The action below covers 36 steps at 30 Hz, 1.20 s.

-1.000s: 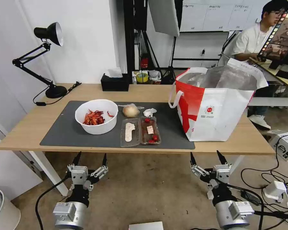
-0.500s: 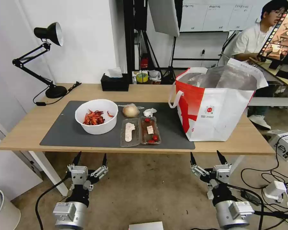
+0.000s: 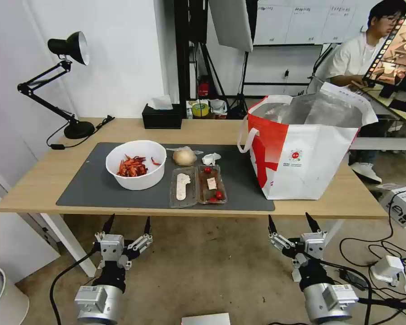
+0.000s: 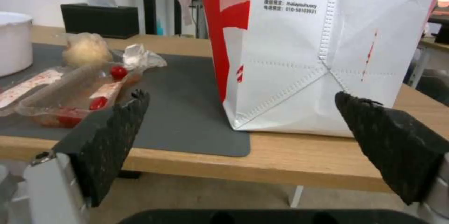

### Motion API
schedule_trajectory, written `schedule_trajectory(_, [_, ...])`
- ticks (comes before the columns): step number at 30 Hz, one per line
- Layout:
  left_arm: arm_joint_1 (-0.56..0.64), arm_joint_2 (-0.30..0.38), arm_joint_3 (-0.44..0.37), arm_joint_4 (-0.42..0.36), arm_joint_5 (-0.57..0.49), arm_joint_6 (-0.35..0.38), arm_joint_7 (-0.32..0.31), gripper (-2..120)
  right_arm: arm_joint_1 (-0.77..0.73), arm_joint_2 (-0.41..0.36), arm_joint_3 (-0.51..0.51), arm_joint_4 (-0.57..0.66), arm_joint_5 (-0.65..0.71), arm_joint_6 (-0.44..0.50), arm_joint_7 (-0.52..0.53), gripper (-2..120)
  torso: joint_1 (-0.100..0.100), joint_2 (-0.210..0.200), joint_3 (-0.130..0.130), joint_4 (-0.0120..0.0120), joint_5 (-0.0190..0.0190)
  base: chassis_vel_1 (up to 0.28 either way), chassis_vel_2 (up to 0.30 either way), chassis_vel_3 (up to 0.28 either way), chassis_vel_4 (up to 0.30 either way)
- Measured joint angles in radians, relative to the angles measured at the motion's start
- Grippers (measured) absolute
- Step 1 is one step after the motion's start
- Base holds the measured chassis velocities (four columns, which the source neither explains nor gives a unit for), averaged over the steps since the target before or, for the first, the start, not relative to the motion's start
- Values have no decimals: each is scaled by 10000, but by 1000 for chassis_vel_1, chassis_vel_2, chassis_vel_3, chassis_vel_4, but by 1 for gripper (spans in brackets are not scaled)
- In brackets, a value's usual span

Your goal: Pick up the trash from the table and place it into the takeout bag.

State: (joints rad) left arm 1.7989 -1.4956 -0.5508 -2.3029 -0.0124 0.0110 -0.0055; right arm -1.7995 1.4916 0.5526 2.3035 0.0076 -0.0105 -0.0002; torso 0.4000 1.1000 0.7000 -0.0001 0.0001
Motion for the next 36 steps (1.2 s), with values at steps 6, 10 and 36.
schedule_trajectory(6, [-60, 224, -56, -282, -592, 694, -343, 100, 87, -634, 287, 339, 616, -974, -62, 100, 0, 0, 0, 1, -1, 0, 0, 0, 0])
schedule_trajectory(10, [-144, 510, -137, -652, -1323, 1576, -773, 100, 175, -1237, 556, 653, 1199, -1912, -141, 100, 1, 0, 0, 1, -1, 0, 0, 0, 0])
schedule_trajectory(36, [-574, 1908, -487, -2012, -4911, 5888, -2793, 100, 605, -3471, 1284, 1517, 3434, -5466, -306, 100, 1, -1, 1, 0, -1, 0, 0, 0, 0])
